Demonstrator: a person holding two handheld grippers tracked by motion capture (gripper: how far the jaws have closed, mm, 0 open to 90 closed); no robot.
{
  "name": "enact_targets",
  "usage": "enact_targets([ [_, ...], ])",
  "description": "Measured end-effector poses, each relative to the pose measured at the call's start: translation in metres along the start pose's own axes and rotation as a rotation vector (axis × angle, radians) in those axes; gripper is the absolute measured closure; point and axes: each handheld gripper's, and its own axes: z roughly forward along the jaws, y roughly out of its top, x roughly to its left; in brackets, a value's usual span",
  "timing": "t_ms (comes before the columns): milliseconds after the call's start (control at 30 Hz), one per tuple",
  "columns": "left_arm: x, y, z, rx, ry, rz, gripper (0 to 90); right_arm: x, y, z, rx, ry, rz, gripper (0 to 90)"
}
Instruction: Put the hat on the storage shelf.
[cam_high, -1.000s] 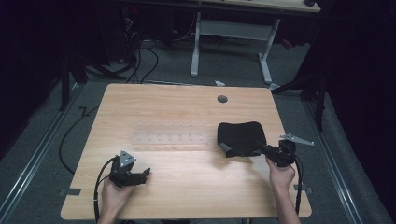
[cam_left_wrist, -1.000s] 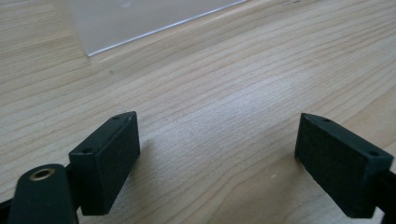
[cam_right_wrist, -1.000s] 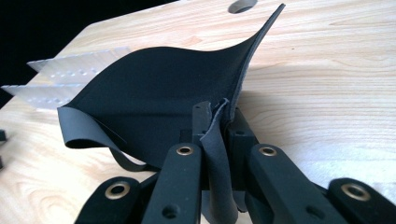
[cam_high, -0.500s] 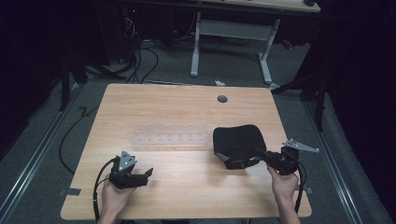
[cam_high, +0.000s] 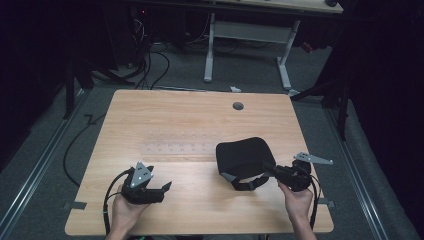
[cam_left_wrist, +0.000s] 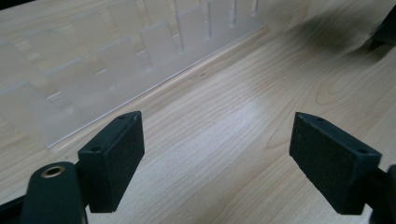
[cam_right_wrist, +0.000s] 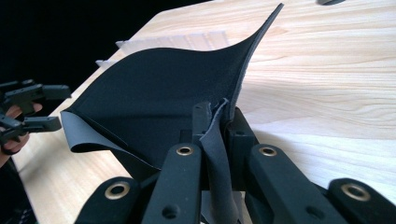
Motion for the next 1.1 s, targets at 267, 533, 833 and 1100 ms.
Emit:
enact_targets([
  [267,-0.014,0.004,0.004,-0.008,-0.035,0.032,16.5,0.013,0.002,0.01,0.026,0.047,-0.018,86.1],
  [533,-0.028,0.007,0.01,-0.006,-0.077,0.043,15.7,0.027,0.003,0.017,0.052,0.079,-0.05,86.0],
  [833,-0.042,0.008,0.011,-0.008,-0.116,0.074,15.6,0.036,0.006,0.028,0.078,0.117,-0.063,86.0],
  [1100,-0.055,0.004,0.013,0.011,-0.15,0.115,15.6,0.042,0.005,0.038,0.116,0.133,-0.066,85.9],
])
